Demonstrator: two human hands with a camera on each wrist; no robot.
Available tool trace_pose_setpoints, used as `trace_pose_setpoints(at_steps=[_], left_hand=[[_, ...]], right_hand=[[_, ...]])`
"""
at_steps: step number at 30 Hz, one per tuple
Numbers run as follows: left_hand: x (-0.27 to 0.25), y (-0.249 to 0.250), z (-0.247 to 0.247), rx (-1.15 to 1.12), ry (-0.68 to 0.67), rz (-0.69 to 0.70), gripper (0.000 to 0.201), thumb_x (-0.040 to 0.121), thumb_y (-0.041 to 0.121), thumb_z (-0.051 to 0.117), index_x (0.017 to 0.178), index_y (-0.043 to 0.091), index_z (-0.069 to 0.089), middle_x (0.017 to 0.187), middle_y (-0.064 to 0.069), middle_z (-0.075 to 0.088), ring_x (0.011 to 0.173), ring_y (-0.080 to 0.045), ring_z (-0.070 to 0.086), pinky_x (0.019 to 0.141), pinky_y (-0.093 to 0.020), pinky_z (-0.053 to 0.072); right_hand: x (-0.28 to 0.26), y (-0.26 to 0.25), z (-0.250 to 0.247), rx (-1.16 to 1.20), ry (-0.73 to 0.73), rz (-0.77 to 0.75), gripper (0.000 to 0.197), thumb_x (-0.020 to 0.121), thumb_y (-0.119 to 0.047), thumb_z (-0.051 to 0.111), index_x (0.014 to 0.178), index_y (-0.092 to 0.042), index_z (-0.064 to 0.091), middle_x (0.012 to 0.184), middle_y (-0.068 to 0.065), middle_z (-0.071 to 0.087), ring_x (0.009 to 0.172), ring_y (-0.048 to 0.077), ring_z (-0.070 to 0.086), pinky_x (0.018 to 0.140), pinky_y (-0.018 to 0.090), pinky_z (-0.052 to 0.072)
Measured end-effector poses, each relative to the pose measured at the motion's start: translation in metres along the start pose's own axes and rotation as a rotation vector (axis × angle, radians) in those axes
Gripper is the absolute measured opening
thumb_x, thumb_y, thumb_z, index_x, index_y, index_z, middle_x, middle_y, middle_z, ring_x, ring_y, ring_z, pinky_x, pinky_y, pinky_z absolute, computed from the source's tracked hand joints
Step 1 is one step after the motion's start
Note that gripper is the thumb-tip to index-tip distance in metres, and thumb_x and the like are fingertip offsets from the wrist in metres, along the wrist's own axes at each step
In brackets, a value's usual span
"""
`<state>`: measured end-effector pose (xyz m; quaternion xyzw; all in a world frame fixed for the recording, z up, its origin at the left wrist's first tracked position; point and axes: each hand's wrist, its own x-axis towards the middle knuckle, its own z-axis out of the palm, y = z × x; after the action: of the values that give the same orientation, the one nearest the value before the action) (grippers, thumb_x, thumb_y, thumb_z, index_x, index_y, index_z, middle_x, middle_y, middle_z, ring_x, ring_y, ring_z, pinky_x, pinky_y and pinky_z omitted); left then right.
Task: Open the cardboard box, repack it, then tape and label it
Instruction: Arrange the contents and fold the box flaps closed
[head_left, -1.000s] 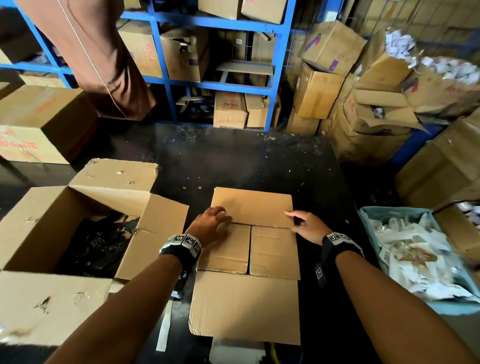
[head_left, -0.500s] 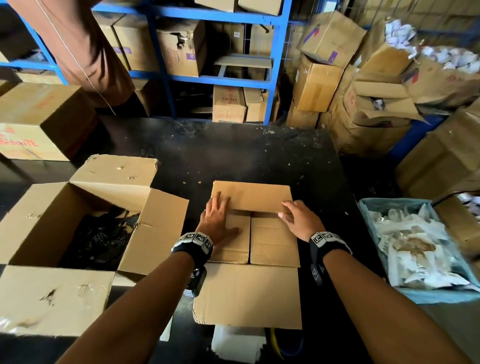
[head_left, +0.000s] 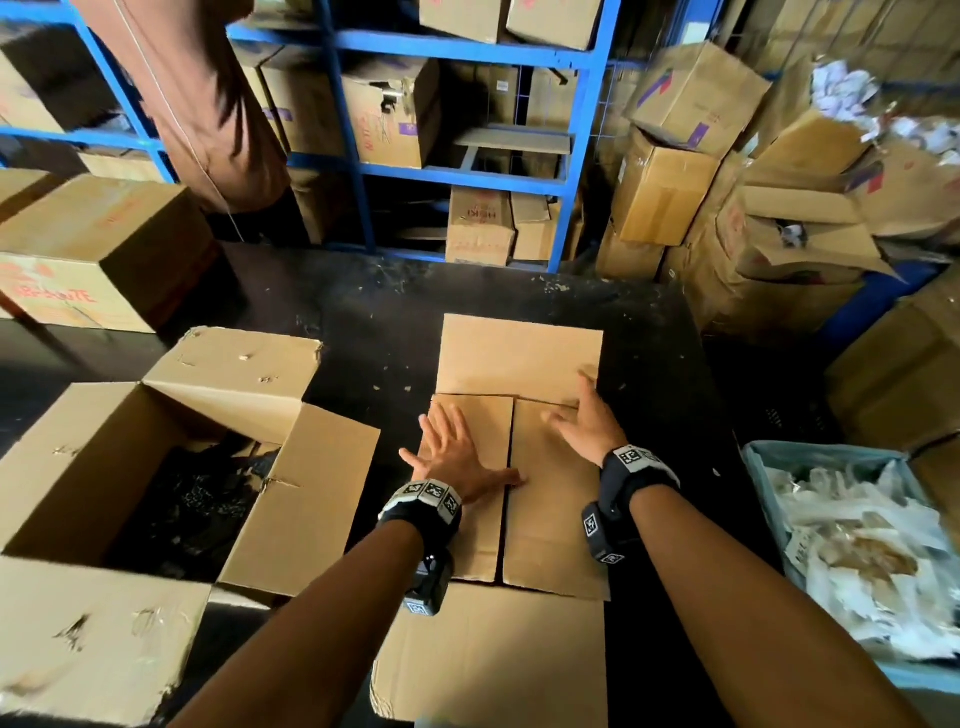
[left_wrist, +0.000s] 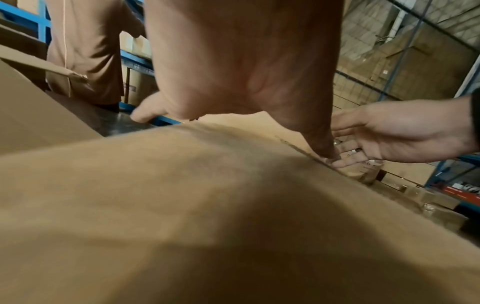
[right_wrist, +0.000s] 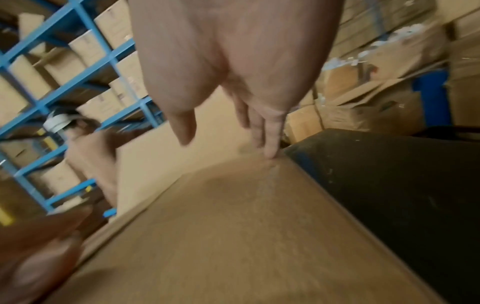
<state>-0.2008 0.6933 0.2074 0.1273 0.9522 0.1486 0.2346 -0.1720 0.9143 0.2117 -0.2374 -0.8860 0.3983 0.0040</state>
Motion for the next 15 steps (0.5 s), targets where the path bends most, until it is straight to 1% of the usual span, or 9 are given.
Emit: trace_pose_setpoints(at_steps=[2, 4, 6, 8, 10, 11, 12, 13, 15], left_hand=[[0.005, 0.011, 0.0, 0.011, -0.046, -0.016, 0.153, 0.05, 0.09, 0.064, 0.151, 0.019, -0.026, 0.159, -0.006, -0.034, 0.149, -0.035, -0.022, 0.106, -0.08, 0.006], [0.007, 0.014, -0.004, 0.011, -0.083, -0.016, 0.149, 0.057, 0.077, 0.073, 0.15, 0.02, -0.028, 0.157, -0.004, -0.039, 0.148, -0.032, -0.024, 0.106, -0.081, 0.007], [0.012, 0.011, -0.009, -0.026, -0.108, -0.007, 0.146, 0.059, 0.069, 0.076, 0.151, 0.021, -0.027, 0.156, -0.002, -0.04, 0.149, -0.029, -0.023, 0.107, -0.079, 0.01], [0.019, 0.0, -0.016, -0.115, -0.125, 0.033, 0.141, 0.061, 0.065, 0.075, 0.153, 0.021, -0.023, 0.158, -0.004, -0.036, 0.15, -0.027, -0.021, 0.114, -0.072, 0.012], [0.02, -0.011, -0.032, -0.258, -0.125, 0.094, 0.129, 0.066, 0.057, 0.076, 0.157, 0.019, -0.007, 0.165, -0.009, -0.011, 0.153, -0.027, -0.001, 0.12, -0.053, 0.019], [0.017, -0.017, -0.044, -0.357, -0.116, 0.126, 0.118, 0.068, 0.05, 0.076, 0.158, 0.017, 0.006, 0.163, -0.007, 0.013, 0.15, -0.025, 0.018, 0.118, -0.043, 0.027], [0.011, -0.025, -0.058, -0.466, -0.111, 0.149, 0.105, 0.071, 0.041, 0.077, 0.155, 0.016, 0.02, 0.153, -0.002, 0.034, 0.141, -0.022, 0.037, 0.114, -0.038, 0.034], [0.005, -0.034, -0.073, -0.569, -0.109, 0.177, 0.091, 0.072, 0.033, 0.077, 0.151, 0.016, 0.033, 0.141, 0.002, 0.048, 0.13, -0.02, 0.05, 0.109, -0.038, 0.041], [-0.007, -0.058, -0.1, -0.691, -0.088, 0.232, 0.065, 0.078, 0.016, 0.074, 0.138, 0.015, 0.051, 0.125, -0.002, 0.063, 0.112, -0.019, 0.062, 0.099, -0.042, 0.051]], right_hand=[[0.009, 0.0, 0.009, -0.223, -0.052, -0.035, 0.083, 0.087, -0.048, 0.072, 0.154, -0.021, 0.032, 0.155, 0.006, 0.039, 0.14, 0.031, 0.045, 0.113, 0.044, 0.041], [0.013, -0.005, 0.016, -0.357, -0.104, -0.032, 0.077, 0.085, -0.061, 0.065, 0.15, -0.03, 0.036, 0.155, 0.006, 0.033, 0.139, 0.035, 0.041, 0.11, 0.051, 0.042], [0.013, -0.015, 0.018, -0.469, -0.188, -0.035, 0.057, 0.091, -0.062, 0.053, 0.144, -0.045, 0.041, 0.161, 0.004, 0.022, 0.143, 0.039, 0.034, 0.111, 0.056, 0.036], [0.01, -0.028, 0.019, -0.551, -0.261, -0.054, 0.038, 0.096, -0.058, 0.043, 0.133, -0.051, 0.049, 0.165, 0.003, 0.013, 0.144, 0.041, 0.027, 0.11, 0.062, 0.03], [0.004, -0.037, 0.022, -0.594, -0.325, -0.061, 0.036, 0.098, -0.058, 0.04, 0.131, -0.051, 0.052, 0.167, 0.002, 0.007, 0.147, 0.043, 0.02, 0.108, 0.068, 0.026], [0.002, -0.04, 0.024, -0.608, -0.366, -0.059, 0.039, 0.098, -0.06, 0.039, 0.135, -0.051, 0.051, 0.169, 0.0, 0.001, 0.15, 0.045, 0.012, 0.108, 0.072, 0.022], [-0.002, -0.042, 0.027, -0.624, -0.426, -0.054, 0.043, 0.098, -0.063, 0.037, 0.137, -0.051, 0.05, 0.169, -0.002, -0.007, 0.152, 0.046, 0.002, 0.109, 0.076, 0.018], [-0.006, -0.045, 0.028, -0.637, -0.477, -0.046, 0.044, 0.097, -0.066, 0.037, 0.135, -0.049, 0.052, 0.17, -0.003, -0.013, 0.152, 0.047, -0.008, 0.108, 0.079, 0.013], [-0.01, -0.046, 0.031, -0.614, -0.498, -0.034, 0.036, 0.093, -0.072, 0.041, 0.108, -0.045, 0.06, 0.17, -0.003, -0.012, 0.152, 0.048, -0.013, 0.108, 0.08, 0.012]])
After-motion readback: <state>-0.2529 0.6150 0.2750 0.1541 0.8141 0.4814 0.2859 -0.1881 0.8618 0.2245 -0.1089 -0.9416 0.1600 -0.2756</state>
